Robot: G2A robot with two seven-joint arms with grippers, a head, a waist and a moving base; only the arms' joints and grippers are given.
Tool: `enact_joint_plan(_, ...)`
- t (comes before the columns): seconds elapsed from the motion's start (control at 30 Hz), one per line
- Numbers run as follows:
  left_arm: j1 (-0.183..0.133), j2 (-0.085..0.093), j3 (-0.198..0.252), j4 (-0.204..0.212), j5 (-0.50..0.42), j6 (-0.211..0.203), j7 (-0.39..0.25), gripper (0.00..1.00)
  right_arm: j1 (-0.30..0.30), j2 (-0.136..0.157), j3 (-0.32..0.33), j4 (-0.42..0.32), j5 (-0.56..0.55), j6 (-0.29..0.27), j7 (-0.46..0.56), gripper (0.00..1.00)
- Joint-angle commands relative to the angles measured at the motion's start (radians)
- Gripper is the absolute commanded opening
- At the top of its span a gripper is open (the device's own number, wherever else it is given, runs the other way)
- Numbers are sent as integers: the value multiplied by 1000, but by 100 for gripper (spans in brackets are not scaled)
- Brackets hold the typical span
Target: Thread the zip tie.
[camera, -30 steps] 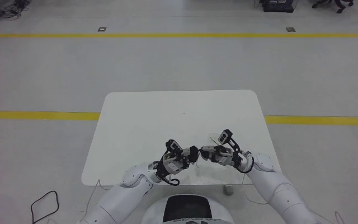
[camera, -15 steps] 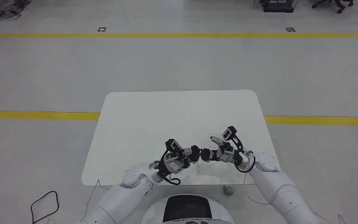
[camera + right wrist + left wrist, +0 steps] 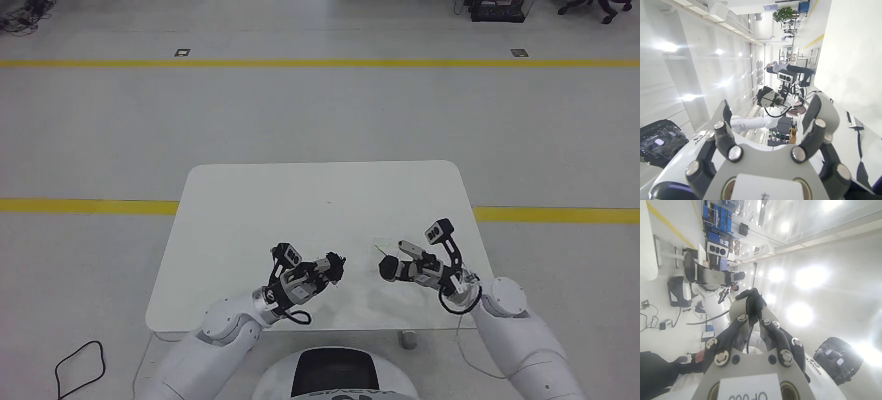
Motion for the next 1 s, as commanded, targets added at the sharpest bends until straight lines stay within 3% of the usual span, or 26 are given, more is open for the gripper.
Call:
enact_joint_plan(0.0, 10, 2, -6, -8, 5, -6, 0, 0, -5, 0, 4, -9, -3, 0, 2, 100)
enact_joint_plan(0.37, 6, 2, -6, -13, 18, -7, 21, 0, -5, 0, 4, -9, -3, 0, 2, 100)
enact_joint_plan(0.53, 13, 6, -23, -62, 37, -19, 42, 0, -5, 0, 4, -9, -3, 0, 2, 100)
enact_joint_plan(0.83, 68, 22, -77, -167, 58, -19, 44, 0, -5, 0, 4, -9, -3, 0, 2, 100)
enact_joint_plan(0.97, 84, 26, -89, -188, 61, -15, 46, 0, -5, 0, 4, -9, -3, 0, 2, 100)
